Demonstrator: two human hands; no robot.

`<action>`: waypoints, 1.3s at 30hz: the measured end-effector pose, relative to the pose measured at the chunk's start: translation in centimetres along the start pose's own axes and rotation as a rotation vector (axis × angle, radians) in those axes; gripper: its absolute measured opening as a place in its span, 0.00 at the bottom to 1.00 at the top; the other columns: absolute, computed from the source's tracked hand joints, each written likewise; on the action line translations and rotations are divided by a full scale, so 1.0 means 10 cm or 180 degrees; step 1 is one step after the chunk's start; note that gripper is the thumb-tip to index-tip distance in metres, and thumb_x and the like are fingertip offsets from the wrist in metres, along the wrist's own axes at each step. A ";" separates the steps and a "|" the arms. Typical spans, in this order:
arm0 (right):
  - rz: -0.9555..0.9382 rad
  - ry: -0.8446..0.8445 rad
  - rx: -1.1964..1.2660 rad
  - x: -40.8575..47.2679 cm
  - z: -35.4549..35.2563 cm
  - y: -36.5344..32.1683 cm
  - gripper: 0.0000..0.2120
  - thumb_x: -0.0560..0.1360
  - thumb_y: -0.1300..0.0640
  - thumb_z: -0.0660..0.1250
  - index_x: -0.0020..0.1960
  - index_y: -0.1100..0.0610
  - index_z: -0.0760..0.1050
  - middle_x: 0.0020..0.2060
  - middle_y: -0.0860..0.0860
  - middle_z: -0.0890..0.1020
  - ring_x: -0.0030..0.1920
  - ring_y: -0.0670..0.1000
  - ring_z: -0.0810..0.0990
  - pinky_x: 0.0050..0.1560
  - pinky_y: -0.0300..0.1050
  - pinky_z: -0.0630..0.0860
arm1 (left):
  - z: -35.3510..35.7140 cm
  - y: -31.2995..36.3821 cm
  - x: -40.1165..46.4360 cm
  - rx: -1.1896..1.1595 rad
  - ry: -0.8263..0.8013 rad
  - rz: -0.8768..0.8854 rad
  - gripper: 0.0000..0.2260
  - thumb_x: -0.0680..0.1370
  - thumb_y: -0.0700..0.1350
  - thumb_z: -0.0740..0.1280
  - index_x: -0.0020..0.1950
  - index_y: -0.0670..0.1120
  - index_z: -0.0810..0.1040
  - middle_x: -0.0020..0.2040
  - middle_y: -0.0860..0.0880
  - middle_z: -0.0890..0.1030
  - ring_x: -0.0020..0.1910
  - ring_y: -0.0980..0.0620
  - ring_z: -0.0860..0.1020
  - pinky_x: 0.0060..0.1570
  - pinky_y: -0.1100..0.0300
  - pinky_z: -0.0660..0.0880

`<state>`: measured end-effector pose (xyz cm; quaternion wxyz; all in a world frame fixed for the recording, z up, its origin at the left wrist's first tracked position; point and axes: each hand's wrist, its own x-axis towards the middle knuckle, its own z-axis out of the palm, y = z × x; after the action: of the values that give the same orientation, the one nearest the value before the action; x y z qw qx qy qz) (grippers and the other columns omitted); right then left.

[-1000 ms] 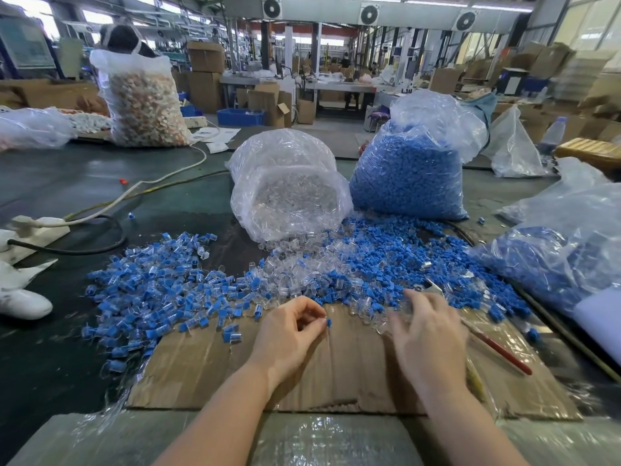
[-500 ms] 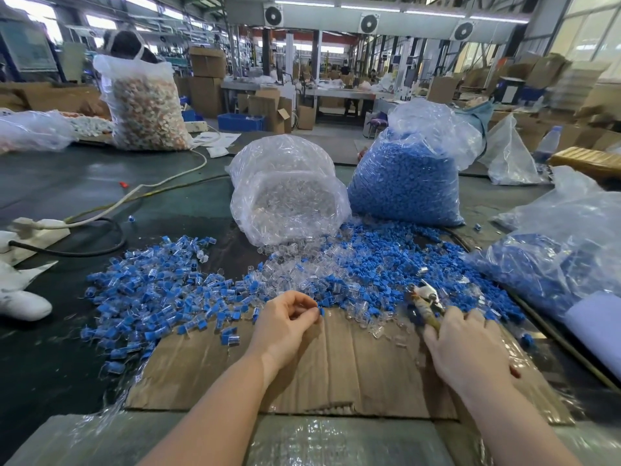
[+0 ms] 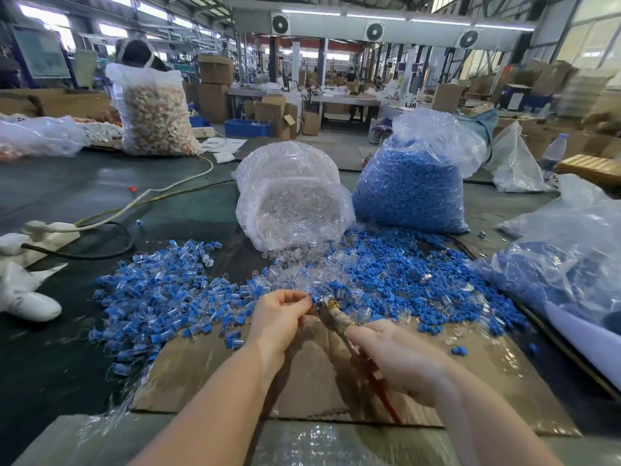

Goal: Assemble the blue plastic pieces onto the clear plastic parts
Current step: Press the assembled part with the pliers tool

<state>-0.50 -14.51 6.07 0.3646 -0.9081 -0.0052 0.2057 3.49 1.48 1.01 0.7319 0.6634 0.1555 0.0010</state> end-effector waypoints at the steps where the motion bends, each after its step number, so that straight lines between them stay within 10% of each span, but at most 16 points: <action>1: -0.0062 -0.0031 -0.0110 0.00 0.00 0.01 0.16 0.80 0.48 0.52 0.54 0.58 0.72 0.49 0.53 0.74 0.46 0.51 0.75 0.43 0.43 0.69 | 0.00 0.00 0.00 0.0032 0.0038 -0.0002 0.02 0.75 0.37 0.68 0.46 0.42 0.79 0.36 0.45 0.82 0.23 0.58 0.76 0.22 0.68 0.71; 11: 0.0138 -0.0654 0.1023 0.03 0.04 0.02 0.18 0.64 0.63 0.63 0.54 0.62 0.71 0.50 0.64 0.80 0.41 0.57 0.79 0.50 0.57 0.77 | -0.01 0.02 -0.03 0.0232 0.0183 -0.0024 0.02 0.75 0.38 0.68 0.44 0.43 0.79 0.38 0.45 0.82 0.30 0.55 0.79 0.33 0.62 0.77; 18: -0.0028 -0.0789 0.0768 0.04 -0.02 -0.05 0.10 0.65 0.64 0.61 0.45 0.57 0.72 0.41 0.56 0.78 0.40 0.54 0.77 0.45 0.51 0.74 | 0.02 0.11 -0.07 0.0257 0.0241 -0.0188 0.02 0.76 0.39 0.67 0.44 0.42 0.79 0.32 0.45 0.79 0.19 0.58 0.75 0.19 0.67 0.68; 30: -0.0072 -0.0434 0.0125 0.00 -0.03 -0.12 0.11 0.73 0.65 0.56 0.53 0.58 0.70 0.36 0.53 0.74 0.24 0.45 0.66 0.19 0.34 0.59 | 0.06 0.14 -0.07 0.0388 0.0298 -0.0230 0.01 0.76 0.39 0.67 0.45 0.43 0.79 0.40 0.44 0.81 0.36 0.50 0.79 0.31 0.61 0.73; 39: -0.0159 -0.0346 0.0149 0.01 0.04 -0.12 0.10 0.75 0.63 0.56 0.55 0.56 0.66 0.38 0.51 0.75 0.31 0.46 0.72 0.26 0.33 0.67 | 0.08 0.15 -0.08 0.0362 0.0319 -0.0162 0.02 0.76 0.38 0.66 0.45 0.43 0.78 0.41 0.44 0.81 0.37 0.50 0.79 0.30 0.61 0.73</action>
<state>-0.33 -13.31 6.59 0.3900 -0.8864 -0.0428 0.2456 3.19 0.74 2.71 0.6841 0.6989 0.2085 0.0067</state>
